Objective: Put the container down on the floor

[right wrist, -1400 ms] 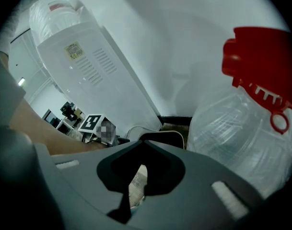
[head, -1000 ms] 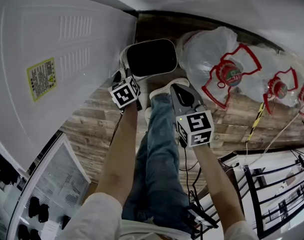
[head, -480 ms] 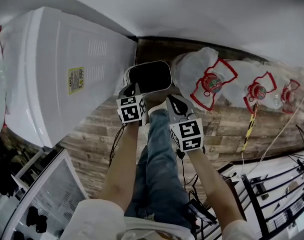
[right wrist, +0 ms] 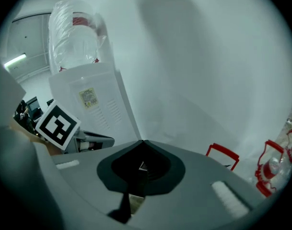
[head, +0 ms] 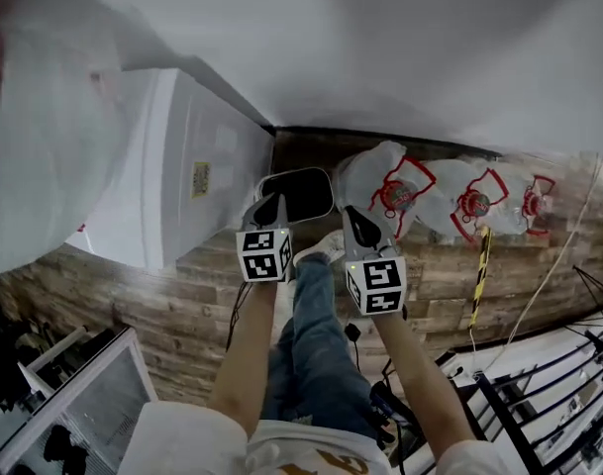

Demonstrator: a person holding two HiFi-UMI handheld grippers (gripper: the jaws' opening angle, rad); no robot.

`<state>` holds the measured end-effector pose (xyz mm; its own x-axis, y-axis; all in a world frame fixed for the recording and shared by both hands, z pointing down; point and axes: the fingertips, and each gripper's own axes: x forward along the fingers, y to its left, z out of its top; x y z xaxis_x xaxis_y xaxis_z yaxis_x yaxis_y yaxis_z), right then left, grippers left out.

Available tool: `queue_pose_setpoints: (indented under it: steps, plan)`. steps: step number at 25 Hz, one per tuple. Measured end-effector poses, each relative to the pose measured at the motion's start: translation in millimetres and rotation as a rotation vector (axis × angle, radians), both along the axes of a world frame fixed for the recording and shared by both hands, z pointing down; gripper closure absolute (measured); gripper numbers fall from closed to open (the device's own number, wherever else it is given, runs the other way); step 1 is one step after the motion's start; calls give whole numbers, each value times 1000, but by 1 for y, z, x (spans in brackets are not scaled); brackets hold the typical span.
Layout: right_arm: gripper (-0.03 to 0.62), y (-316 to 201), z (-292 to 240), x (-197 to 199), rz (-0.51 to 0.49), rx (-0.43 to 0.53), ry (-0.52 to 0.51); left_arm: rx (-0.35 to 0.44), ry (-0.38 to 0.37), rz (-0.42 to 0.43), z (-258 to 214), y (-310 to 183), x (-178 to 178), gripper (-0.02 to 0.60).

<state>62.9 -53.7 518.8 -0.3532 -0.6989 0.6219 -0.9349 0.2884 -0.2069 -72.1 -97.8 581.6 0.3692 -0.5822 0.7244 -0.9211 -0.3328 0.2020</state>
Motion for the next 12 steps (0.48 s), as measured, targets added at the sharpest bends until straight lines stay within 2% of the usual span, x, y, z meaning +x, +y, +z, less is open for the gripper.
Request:
queue_pose_setpoints:
  steps: [5,9,12]
  plan:
    - [571,5,-61,11,53,50,-1,89,62,87,-83,8,12,581]
    - [571,13,-107,19,74,90,12,148,134,92,-149,8,17,581]
    - [571,21,-144,22,106,136,20,213,155,118,-200,11,18,581]
